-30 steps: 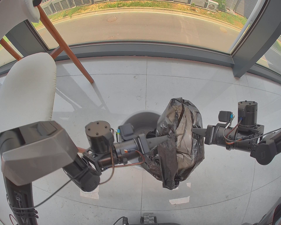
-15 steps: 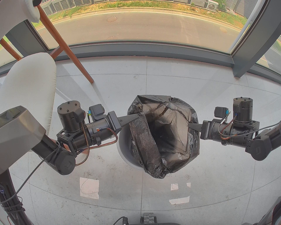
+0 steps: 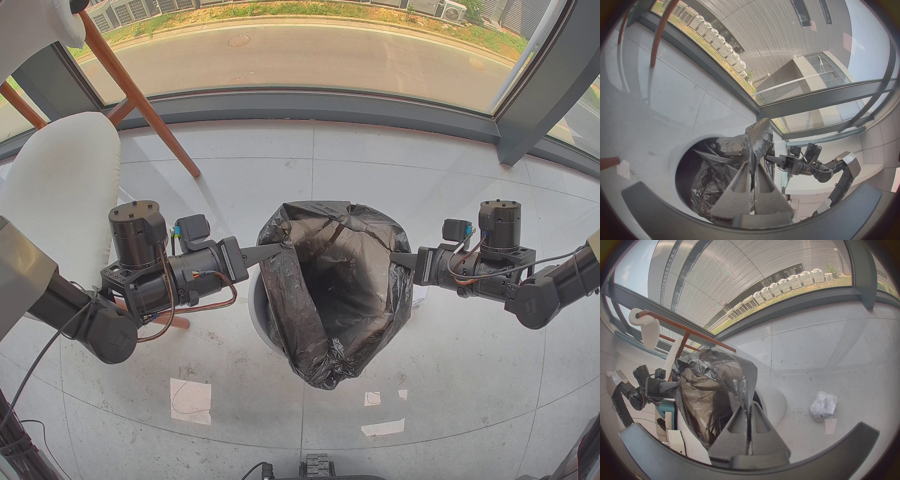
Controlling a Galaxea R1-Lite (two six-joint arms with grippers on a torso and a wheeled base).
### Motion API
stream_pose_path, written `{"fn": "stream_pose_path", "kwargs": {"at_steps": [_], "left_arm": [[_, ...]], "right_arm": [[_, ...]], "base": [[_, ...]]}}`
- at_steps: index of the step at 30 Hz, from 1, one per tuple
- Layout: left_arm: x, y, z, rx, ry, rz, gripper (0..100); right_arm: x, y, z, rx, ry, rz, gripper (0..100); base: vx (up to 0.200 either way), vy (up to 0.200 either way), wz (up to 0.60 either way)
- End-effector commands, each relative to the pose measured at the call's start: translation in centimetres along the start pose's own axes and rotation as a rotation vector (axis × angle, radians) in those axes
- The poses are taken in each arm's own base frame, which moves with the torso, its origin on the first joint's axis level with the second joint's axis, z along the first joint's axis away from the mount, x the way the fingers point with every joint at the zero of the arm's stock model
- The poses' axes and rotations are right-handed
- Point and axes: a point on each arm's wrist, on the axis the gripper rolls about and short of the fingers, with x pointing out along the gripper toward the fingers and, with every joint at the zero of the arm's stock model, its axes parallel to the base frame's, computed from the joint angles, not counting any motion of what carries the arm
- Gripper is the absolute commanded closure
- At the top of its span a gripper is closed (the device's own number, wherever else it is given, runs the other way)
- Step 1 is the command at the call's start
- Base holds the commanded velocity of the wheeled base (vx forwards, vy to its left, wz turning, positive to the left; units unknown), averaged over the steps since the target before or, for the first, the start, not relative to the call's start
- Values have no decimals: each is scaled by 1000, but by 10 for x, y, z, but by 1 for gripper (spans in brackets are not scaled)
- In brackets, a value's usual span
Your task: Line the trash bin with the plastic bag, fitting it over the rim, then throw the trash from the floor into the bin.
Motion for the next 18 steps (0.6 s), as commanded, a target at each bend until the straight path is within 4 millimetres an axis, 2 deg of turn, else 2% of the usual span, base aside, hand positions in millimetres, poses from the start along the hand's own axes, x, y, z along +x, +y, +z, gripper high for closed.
{"fn": "stream_pose_path", "kwargs": {"at_steps": [1, 3, 6, 7, 11, 14, 15, 18], "left_arm": [[5, -11, -6, 4, 19, -7, 100], [6, -13, -8, 15, 26, -10, 100], [17, -13, -22, 36, 74, -9, 100], [22, -11, -26, 45, 83, 4, 100], [34, -10, -33, 64, 84, 26, 100], [39, -12, -28, 68, 77, 22, 100], [40, -12, -26, 65, 81, 28, 100], [41, -13, -20, 59, 83, 40, 100]], "right_arm": [[16, -20, -4, -8, 17, -28, 100], [19, -26, -4, -14, 16, -33, 100], [21, -39, -1, -32, 19, -14, 100], [21, -45, -1, -47, 19, -9, 0], [20, -45, 2, -52, 9, 3, 0], [6, -39, 5, -51, 8, 5, 0], [-6, -37, -2, -43, 27, -1, 0], [-21, -37, -15, -26, 60, -17, 0]], "base": [[0, 0, 0], [0, 0, 0], [0, 0, 0], [0, 0, 0], [0, 0, 0], [0, 0, 0], [0, 0, 0], [0, 0, 0]]}}
